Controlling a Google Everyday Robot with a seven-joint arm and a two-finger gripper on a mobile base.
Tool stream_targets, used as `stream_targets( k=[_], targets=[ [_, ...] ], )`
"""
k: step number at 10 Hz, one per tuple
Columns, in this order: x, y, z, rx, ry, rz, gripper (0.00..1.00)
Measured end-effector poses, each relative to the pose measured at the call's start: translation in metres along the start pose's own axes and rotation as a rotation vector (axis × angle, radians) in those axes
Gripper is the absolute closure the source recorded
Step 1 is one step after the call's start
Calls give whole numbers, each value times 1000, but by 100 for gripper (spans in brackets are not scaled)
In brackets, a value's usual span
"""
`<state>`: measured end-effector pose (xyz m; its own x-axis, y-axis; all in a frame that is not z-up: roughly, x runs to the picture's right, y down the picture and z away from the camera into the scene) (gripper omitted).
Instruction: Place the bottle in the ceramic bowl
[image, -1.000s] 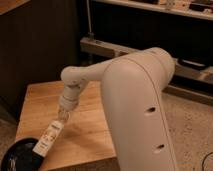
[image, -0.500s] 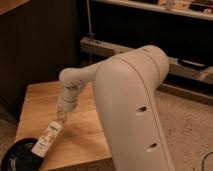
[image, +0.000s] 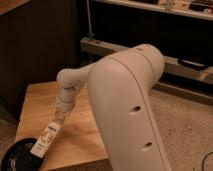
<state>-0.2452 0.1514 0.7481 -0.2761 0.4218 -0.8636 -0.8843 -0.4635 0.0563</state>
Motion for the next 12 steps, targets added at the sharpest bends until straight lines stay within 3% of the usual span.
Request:
stream_targets(
  k=[12],
  targets=[
    [27,31,24,29,22,-111,100]
  ],
)
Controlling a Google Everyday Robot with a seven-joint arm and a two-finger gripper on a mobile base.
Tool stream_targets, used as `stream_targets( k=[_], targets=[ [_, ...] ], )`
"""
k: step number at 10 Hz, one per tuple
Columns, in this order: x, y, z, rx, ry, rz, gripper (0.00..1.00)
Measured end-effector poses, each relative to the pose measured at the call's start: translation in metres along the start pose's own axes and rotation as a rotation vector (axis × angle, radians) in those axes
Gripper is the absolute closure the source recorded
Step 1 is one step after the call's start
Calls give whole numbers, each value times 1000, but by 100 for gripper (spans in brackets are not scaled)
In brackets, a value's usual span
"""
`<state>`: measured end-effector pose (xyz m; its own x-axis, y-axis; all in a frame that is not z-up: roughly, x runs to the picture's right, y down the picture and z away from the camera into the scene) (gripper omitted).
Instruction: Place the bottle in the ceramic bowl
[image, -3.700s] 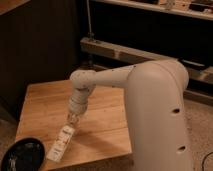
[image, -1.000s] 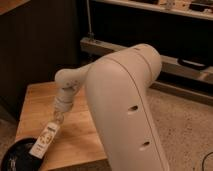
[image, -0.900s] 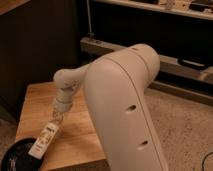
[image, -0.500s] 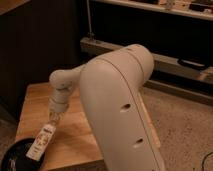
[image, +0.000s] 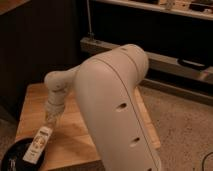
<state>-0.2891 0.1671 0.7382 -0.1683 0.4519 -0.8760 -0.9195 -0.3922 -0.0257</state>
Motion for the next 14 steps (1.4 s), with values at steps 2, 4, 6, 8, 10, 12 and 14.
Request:
stream_targets(
  k=[2,4,6,8,10,12,14],
  targets=[
    [4,5,4,5,-4,-8,100],
    [6,8,8,10,-7,-11,100],
    [10,13,12,15,-10,-20,100],
    [12,14,16,20,-18,-24,100],
    [15,16,19,29,-38,-38,96],
    [20,23,21,52,-60,-75,75],
    [22,26,21,65,-74,-91,57]
  ],
)
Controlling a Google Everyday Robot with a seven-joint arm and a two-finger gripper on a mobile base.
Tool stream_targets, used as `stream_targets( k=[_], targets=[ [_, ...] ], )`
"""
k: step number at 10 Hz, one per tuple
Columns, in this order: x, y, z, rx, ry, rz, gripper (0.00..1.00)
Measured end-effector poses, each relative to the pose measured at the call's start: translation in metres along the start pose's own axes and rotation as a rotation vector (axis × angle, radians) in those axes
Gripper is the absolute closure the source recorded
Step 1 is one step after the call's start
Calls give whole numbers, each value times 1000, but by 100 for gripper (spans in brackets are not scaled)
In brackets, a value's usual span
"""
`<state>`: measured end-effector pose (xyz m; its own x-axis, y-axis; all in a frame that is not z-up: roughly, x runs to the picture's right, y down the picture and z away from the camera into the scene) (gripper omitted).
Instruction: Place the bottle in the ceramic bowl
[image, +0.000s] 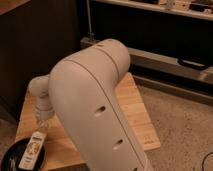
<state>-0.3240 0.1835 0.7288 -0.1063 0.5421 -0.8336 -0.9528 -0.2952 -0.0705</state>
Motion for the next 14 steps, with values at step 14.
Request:
stream_targets(
  k=[14],
  targets=[
    [2,3,2,-10,-3,-5,20]
  ],
)
